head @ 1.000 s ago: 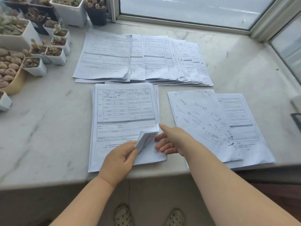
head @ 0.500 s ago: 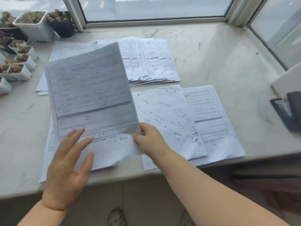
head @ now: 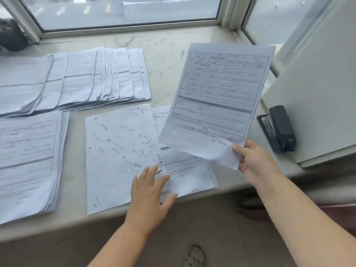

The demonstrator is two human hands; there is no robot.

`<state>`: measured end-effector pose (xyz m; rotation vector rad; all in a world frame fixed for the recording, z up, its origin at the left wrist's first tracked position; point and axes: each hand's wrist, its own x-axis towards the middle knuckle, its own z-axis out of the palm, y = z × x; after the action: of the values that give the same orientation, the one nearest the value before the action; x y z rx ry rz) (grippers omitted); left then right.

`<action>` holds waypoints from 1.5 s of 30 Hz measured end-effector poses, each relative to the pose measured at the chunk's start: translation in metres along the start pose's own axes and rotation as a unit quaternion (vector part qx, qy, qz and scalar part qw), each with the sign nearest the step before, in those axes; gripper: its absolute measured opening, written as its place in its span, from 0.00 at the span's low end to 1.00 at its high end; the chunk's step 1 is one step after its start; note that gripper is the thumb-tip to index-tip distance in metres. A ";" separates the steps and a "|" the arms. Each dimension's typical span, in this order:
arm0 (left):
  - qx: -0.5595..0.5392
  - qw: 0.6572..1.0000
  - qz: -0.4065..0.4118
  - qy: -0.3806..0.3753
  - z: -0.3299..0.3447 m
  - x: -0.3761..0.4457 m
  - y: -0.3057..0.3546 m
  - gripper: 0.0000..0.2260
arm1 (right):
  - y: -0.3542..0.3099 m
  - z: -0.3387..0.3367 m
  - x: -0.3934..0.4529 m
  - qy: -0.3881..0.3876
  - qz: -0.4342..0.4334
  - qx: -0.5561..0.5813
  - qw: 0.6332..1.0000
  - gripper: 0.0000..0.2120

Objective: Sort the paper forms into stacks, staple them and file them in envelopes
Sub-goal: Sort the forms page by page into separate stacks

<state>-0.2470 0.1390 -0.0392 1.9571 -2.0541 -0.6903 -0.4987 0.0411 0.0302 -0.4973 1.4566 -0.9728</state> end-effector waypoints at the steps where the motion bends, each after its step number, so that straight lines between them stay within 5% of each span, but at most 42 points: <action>1: -0.010 0.999 -0.036 -0.006 0.004 0.004 0.003 0.31 | 0.003 -0.001 0.003 -0.007 0.007 -0.003 1.000 0.14; 5: 0.029 0.997 -0.060 0.029 0.009 0.017 0.003 0.37 | 0.020 0.005 0.014 -0.038 0.042 0.010 0.998 0.14; 12: 0.102 0.990 0.024 0.090 0.000 0.024 -0.011 0.22 | 0.041 0.019 0.025 -0.048 0.086 0.057 0.993 0.13; 14: 0.092 0.990 0.026 0.100 -0.001 0.021 -0.021 0.28 | 0.042 0.019 0.027 -0.041 0.086 0.051 0.994 0.13; 17: 0.048 0.992 -0.004 0.120 0.000 0.018 -0.034 0.35 | 0.041 0.016 0.028 -0.019 0.060 0.009 0.998 0.13; 20: -0.096 0.981 -0.049 0.164 0.000 0.016 -0.039 0.28 | 0.035 0.009 0.025 0.002 0.016 -0.032 0.999 0.14; 24: -0.324 0.887 -0.172 0.282 -0.017 0.009 -0.019 0.07 | 0.023 0.000 0.013 0.016 -0.036 -0.081 0.996 0.15; 27: -0.351 0.853 -0.188 0.339 -0.028 0.004 -0.014 0.12 | 0.018 -0.001 0.001 -0.028 -0.034 -0.123 0.991 0.16; 31: -0.286 0.872 -0.145 0.371 -0.038 -0.001 -0.024 0.10 | 0.030 0.020 -0.009 -0.107 0.011 -0.175 0.979 0.16; 35: -0.241 0.917 -0.066 0.310 -0.036 -0.002 -0.028 0.15 | 0.051 0.049 -0.005 -0.132 0.055 -0.221 0.965 0.17; 38: -0.104 0.987 -0.043 0.117 -0.021 0.002 -0.036 0.26 | 0.056 0.057 0.000 -0.130 0.063 -0.243 0.959 0.16; 45: 0.034 0.997 -0.056 -0.043 -0.031 0.012 -0.023 0.35 | 0.036 0.032 0.003 -0.174 0.144 -0.290 0.930 0.05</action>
<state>-0.2132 0.1214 -0.0256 2.1287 -2.0547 -0.7490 -0.4601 0.0501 0.0028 -0.8105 1.4257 -0.1866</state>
